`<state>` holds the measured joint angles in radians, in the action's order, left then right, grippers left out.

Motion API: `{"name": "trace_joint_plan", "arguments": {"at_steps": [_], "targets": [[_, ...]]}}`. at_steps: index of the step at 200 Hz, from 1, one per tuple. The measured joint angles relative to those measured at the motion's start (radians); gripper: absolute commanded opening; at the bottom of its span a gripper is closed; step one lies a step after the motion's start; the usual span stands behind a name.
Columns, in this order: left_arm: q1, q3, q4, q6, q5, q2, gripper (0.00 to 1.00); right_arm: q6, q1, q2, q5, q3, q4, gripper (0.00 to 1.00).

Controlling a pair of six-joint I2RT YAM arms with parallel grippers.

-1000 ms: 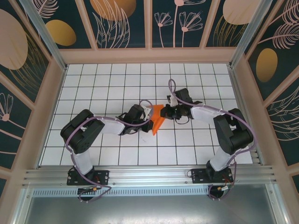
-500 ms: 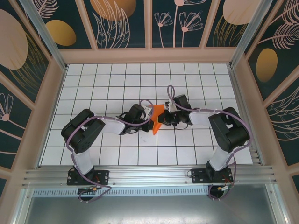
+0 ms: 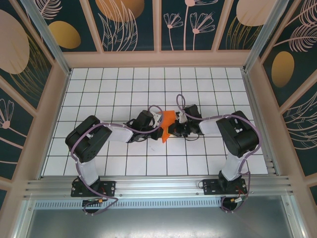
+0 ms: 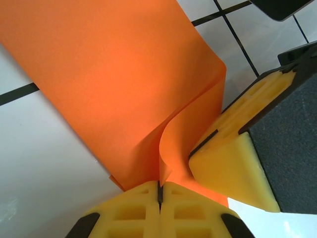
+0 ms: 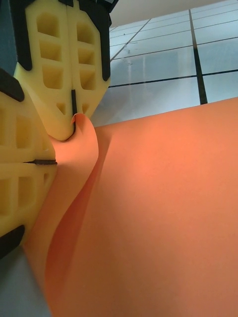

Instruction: Fold a paper plane with a square sheet of paper (pick it up from the middle)

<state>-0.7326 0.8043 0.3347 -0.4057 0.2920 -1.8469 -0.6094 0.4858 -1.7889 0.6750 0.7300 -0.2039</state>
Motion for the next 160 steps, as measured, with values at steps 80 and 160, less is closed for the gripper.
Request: {"name": "trace_joint_plan", "arguments": {"at_steps": [80, 160], "targets": [[0.0, 0.008, -0.003, 0.006, -0.001, -0.006, 0.0, 0.0, -0.053, 0.097, 0.005, -0.002, -0.003, 0.09], [0.0, 0.008, -0.003, 0.005, -0.005, -0.006, 0.0, 0.001, -0.075, 0.045, 0.029, -0.002, -0.011, 0.09]]}}
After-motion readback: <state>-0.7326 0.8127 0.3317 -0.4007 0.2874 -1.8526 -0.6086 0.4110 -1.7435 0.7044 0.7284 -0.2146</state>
